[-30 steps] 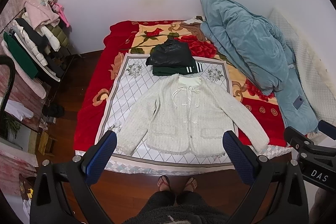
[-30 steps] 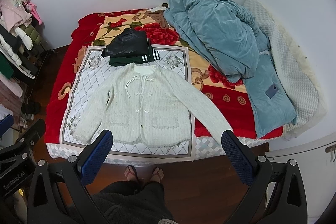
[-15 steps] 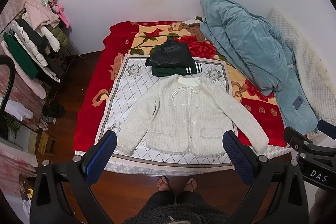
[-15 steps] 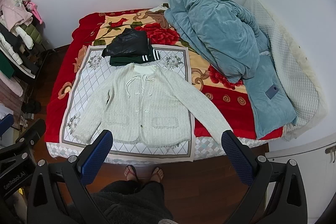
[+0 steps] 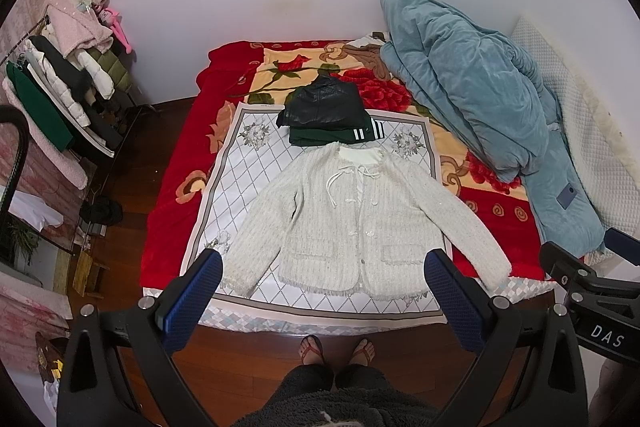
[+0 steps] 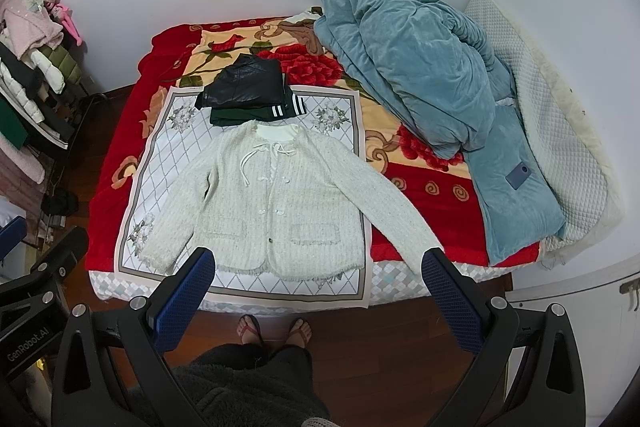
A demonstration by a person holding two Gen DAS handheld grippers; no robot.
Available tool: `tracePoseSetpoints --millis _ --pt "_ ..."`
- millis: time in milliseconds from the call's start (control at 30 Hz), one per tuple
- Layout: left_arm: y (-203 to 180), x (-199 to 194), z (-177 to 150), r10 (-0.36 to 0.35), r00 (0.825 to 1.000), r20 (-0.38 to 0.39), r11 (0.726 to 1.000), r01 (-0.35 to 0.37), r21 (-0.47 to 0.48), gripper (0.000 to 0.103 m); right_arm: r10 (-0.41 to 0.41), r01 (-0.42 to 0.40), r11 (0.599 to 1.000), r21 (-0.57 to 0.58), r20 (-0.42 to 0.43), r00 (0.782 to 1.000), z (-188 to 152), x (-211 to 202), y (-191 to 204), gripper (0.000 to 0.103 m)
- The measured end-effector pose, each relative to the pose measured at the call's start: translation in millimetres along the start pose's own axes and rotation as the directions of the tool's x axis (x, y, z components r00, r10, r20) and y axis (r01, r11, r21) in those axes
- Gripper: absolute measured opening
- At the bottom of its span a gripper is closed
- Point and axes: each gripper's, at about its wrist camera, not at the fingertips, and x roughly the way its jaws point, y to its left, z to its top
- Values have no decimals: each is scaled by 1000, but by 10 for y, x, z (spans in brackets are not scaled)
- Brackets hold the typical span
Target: Fold large clothes
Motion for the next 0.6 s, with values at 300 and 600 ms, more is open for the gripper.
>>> tracePoseSetpoints --millis 300,600 --pt "1 1 4 1 1000 1 1000 -1 -1 103 -2 2 1000 0 3 1000 -42 -7 -4 103" --pt "-10 -16 18 -3 1000 -1 1000 3 -3 103 1 -1 1000 -4 -1 1000 36 -94 98 103"
